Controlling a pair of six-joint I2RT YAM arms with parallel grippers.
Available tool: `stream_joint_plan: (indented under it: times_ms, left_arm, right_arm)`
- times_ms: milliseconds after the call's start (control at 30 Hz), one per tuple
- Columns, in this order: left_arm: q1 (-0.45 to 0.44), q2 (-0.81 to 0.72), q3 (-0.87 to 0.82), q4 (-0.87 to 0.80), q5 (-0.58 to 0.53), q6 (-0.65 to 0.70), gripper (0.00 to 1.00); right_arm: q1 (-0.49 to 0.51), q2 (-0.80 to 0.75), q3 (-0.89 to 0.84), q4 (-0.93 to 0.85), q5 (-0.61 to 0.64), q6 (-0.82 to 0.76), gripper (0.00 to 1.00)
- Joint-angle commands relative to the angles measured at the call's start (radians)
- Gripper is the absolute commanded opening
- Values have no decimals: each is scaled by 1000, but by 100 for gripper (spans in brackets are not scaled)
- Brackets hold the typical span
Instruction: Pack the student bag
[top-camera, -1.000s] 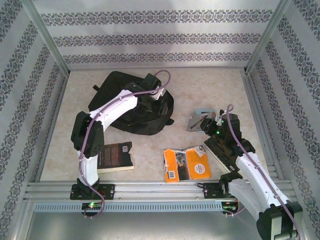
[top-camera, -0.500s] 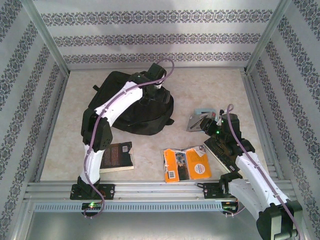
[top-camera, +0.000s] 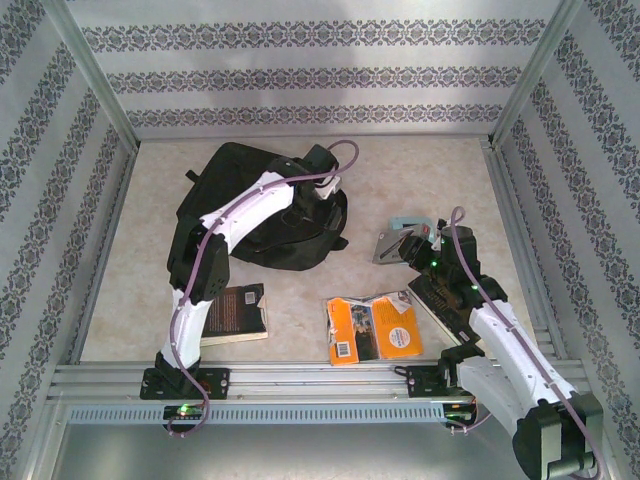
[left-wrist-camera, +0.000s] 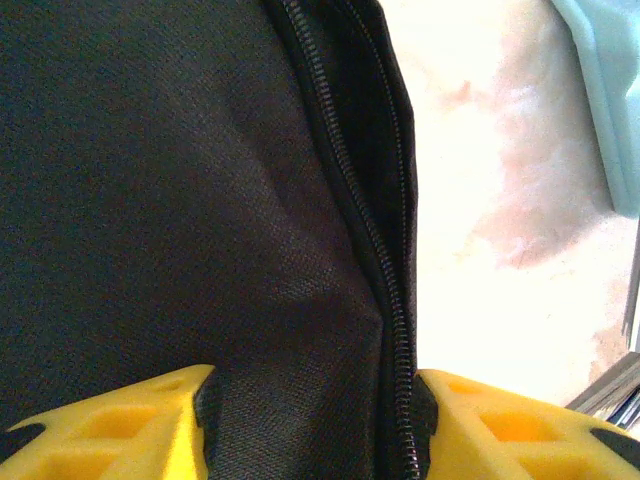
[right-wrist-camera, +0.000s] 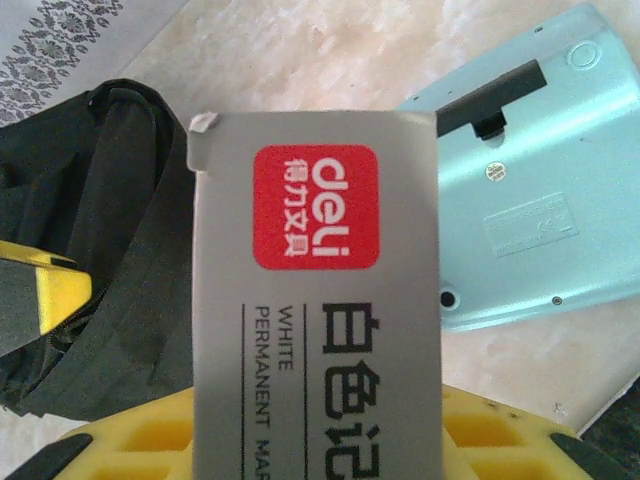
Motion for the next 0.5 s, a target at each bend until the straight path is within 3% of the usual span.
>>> stream_joint_plan:
  times_ms: [0,267,467]
  left_arm:
    - [-7,-51,-23,-26,34,31,54]
    - [-7,-114,-100,19,78,20,57]
    - [-6,-109,-121,25,63,26,49]
  right_arm:
    - [-6,-1,-9,41,-16,15,39]
    - [-6,11,-13,48,-22,15,39]
    - [-7,25,-13,57,-33,21,39]
